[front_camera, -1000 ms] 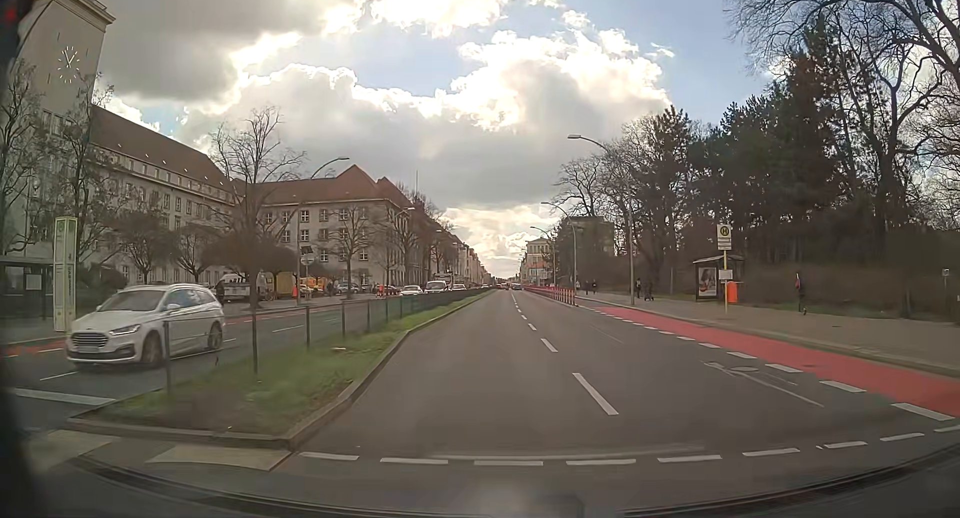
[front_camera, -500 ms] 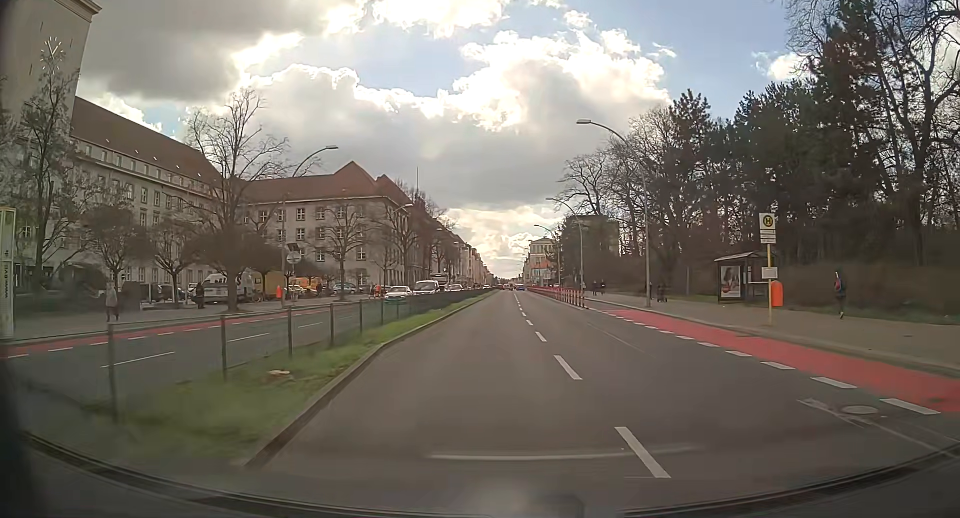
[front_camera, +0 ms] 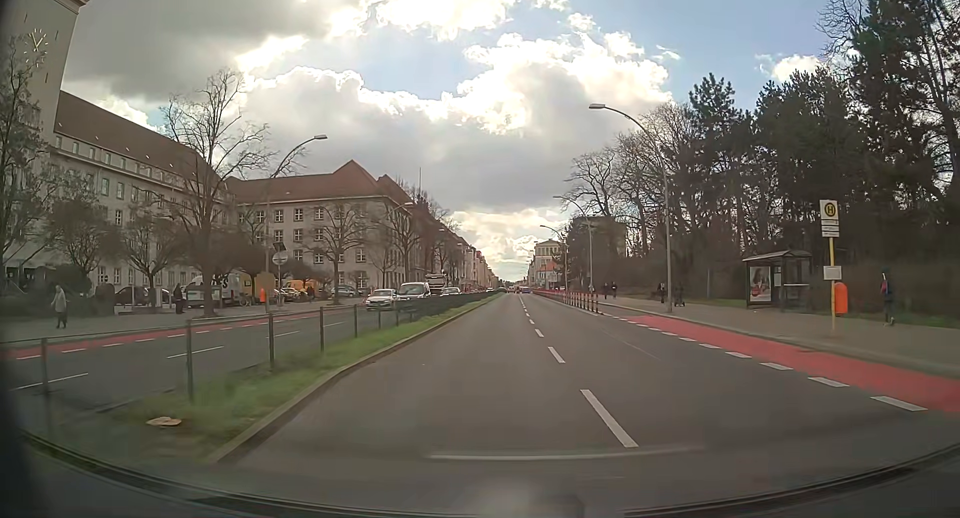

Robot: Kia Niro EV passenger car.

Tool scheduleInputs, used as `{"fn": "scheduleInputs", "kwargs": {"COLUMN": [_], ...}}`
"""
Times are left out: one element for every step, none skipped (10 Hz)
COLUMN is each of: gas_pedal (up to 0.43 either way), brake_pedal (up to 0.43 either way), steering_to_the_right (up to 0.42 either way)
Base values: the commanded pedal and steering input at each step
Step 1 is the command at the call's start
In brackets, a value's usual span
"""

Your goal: Follow the waypoints while adhering to traffic rules and regulations

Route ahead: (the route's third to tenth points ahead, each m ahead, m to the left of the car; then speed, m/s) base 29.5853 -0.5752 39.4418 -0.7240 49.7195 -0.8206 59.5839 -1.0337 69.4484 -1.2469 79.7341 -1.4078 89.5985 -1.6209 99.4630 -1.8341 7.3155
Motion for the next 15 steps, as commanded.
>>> {"fn": "scheduleInputs", "kwargs": {"gas_pedal": [0.067, 0.067, 0.067, 0.059, 0.059, 0.059, 0.059, 0.059, 0.059, 0.059, 0.059, 0.047, 0.039, 0.039, 0.039], "brake_pedal": [0.030, 0.030, 0.030, 0.030, 0.030, 0.030, 0.030, 0.030, 0.030, 0.030, 0.030, 0.030, 0.030, 0.030, 0.030], "steering_to_the_right": [-0.010, -0.010, -0.010, -0.009, -0.009, -0.008, -0.007, -0.006, -0.005, -0.004, -0.004, -0.004, -0.003, -0.003, -0.002]}}
